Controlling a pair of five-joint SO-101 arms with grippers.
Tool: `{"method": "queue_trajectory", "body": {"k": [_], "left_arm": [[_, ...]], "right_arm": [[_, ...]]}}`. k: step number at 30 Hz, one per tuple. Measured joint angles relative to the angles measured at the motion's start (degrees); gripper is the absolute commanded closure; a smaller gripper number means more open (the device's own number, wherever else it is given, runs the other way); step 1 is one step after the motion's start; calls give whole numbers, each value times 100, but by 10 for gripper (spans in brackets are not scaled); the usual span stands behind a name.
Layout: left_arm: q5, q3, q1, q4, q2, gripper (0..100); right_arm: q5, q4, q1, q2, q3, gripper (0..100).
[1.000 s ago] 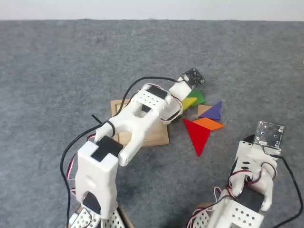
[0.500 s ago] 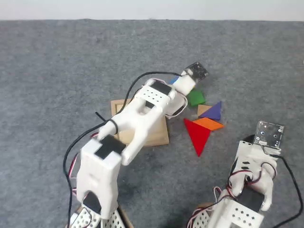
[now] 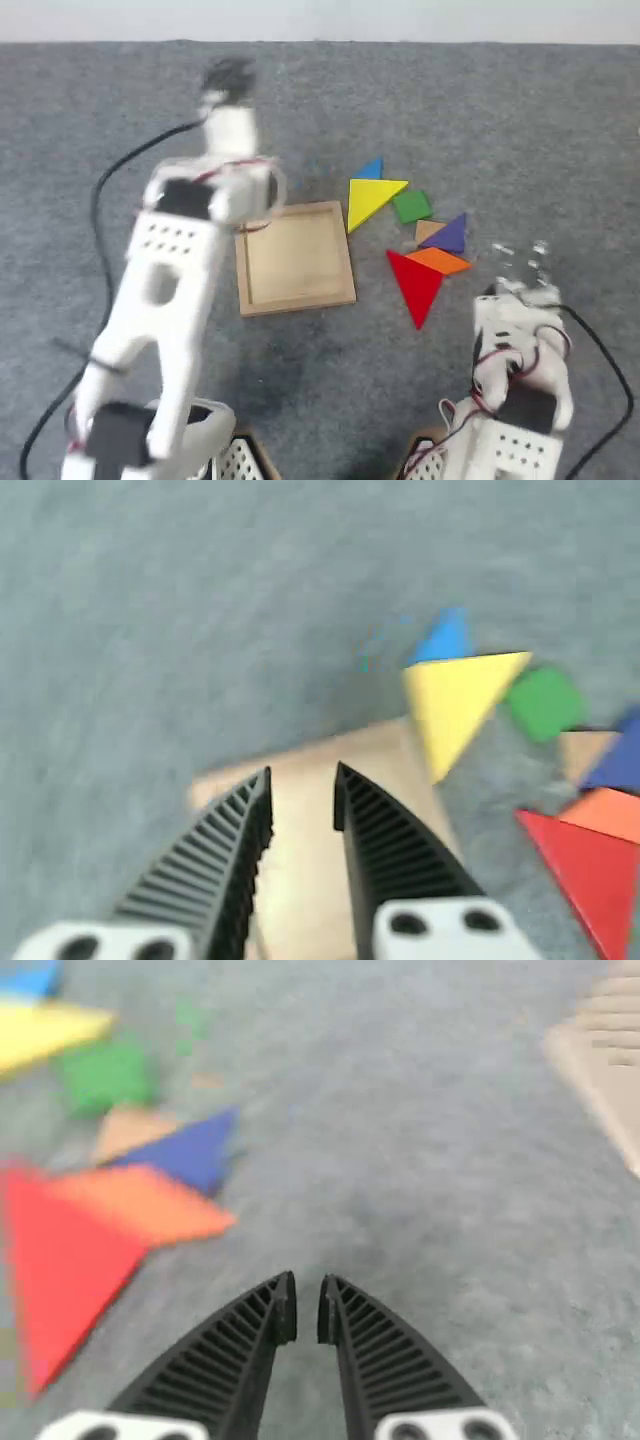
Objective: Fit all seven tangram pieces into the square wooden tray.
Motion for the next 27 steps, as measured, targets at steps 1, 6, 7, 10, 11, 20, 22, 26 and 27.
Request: {"method": "queue_trajectory", "body": {"k": [1, 6, 7, 10, 11, 20, 22, 26, 27], "left_arm": [[0, 325, -158, -18, -149, 859], [9, 1556, -1055, -651, -431, 800], [26, 1697, -1187, -756, -440, 800], [26, 1916, -1459, -1081, -466, 801], [26, 1978, -1512, -1204, -475, 801], [26, 2251, -1530, -1723, -484, 801], [26, 2251, -1530, -1732, -484, 801], [26, 2251, -1530, -1749, -484, 801], [26, 2251, -1530, -1749, -484, 801]], "right_arm": [[237, 185, -237, 404, -281, 938], [809, 1204, -1257, 3218, -1978, 839], [862, 1301, -1521, 3763, -2268, 807], [853, 1143, -2233, 5248, -2681, 731], [756, 1002, -2435, 5600, -2708, 717], [-1064, -26, -3402, 6321, -2769, 708], [-1240, -193, -3402, 6514, -2769, 707], [-1319, -475, -3393, 7156, -2778, 707], [-1319, -554, -3341, 7288, -2778, 707]]}}
